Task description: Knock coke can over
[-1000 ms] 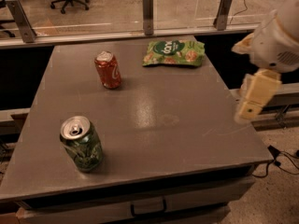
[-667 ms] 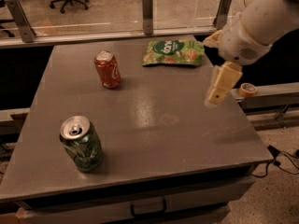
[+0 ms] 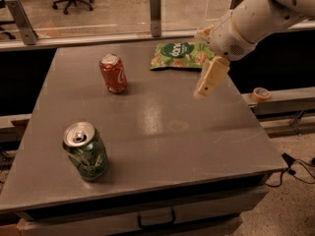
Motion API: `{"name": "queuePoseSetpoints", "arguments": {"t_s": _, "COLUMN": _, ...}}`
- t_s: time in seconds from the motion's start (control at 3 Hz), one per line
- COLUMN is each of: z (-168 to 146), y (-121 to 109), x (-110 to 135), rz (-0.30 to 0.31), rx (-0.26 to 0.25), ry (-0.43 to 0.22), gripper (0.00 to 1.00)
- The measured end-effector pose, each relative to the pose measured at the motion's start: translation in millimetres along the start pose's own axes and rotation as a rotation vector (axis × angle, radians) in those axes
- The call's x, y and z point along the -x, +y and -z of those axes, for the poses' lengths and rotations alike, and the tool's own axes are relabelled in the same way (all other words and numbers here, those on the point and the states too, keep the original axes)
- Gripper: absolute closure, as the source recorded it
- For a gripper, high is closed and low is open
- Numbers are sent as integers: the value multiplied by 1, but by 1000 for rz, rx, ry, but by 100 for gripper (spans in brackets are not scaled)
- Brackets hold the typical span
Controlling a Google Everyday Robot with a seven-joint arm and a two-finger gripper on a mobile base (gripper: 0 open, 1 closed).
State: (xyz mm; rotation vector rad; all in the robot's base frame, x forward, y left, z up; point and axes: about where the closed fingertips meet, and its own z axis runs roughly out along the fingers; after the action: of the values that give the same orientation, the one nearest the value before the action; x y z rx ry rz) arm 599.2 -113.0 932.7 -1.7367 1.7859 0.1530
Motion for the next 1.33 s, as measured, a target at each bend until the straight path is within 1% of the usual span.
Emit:
{"name": "queuePoseSetpoints", "arguments": {"t_s": 0.33, "z": -23, "y": -8, "x": 14, "rz": -13, "rx": -4, "ry": -88, "gripper": 0}}
{"name": "queuePoseSetpoints", "arguments": {"t_s": 0.67, "z": -64, "y": -27, "x": 44, "rz": -41, "rx": 1, "ry": -230, "gripper": 0}}
{"name": "queuePoseSetpoints", "arguments": {"t_s": 1.0, "z": -102, "y": -42, "x": 73, "rz": -93, "rx": 32, "ry": -340, "gripper": 0}}
{"name": "queuePoseSetpoints", "arguments": {"t_s": 1.33, "z": -140, "y": -37, "x": 110, "rz": -159, "rx": 121, "ry": -462, "gripper": 0}}
